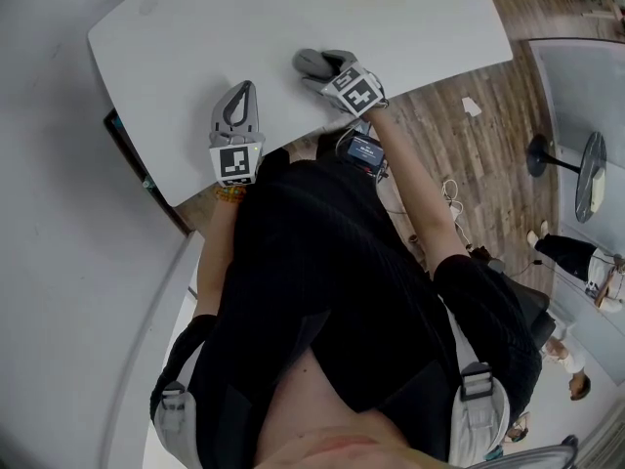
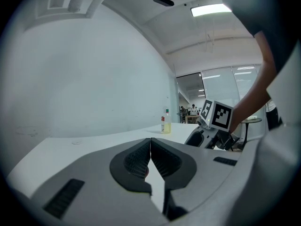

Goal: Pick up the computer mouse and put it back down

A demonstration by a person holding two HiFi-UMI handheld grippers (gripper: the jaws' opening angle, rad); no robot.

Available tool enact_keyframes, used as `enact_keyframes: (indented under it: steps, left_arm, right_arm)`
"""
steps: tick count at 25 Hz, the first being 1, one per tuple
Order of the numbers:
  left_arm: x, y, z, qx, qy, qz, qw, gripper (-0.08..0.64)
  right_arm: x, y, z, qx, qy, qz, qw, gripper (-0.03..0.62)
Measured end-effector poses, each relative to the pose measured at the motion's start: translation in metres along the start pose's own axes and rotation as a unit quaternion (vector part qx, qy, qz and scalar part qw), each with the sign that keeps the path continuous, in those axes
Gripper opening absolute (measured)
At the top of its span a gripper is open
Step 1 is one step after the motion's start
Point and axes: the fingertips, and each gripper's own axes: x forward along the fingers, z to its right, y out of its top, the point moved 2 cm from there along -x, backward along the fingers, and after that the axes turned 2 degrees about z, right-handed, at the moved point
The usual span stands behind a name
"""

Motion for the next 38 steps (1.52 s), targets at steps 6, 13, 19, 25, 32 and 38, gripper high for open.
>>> enact_keyframes:
  steps: [6,13,19,25,32,38]
  left_arm:
    - [-0.002,0.008,0.002,0.002,-0.001,0.006,1.0000,0.014]
    - [-0.002,0.015,0.004,0.003,-0.005,0.014,0.9999,0.014]
    - [-0.003,0.017,0.005,0.007,-0.005,0.018,0.9998,0.014]
    - [-0.003,0.021,0.004,0.006,-0.002,0.021,0.9998,0.014]
    - [-0.004,0.025,0.004,0.005,-0.001,0.023,0.9997,0.014]
    - [-0.002,0.031,0.005,0.011,-0.006,0.024,0.9996,0.014]
  right_arm:
    - [0.000,0.000,0.001,0.001,-0.001,-0.004,1.000,0.284]
    - [0.000,0.001,0.003,0.007,-0.001,-0.004,1.000,0.282]
    - [-0.002,-0.001,0.003,0.010,-0.006,0.001,1.000,0.284]
    - [-0.003,-0.001,0.004,0.017,-0.011,0.006,1.000,0.282]
    - [-0.010,0.008,0.005,0.031,-0.024,0.040,0.998,0.282]
    - [-0.029,0.036,0.005,0.035,-0.031,0.090,0.995,0.282]
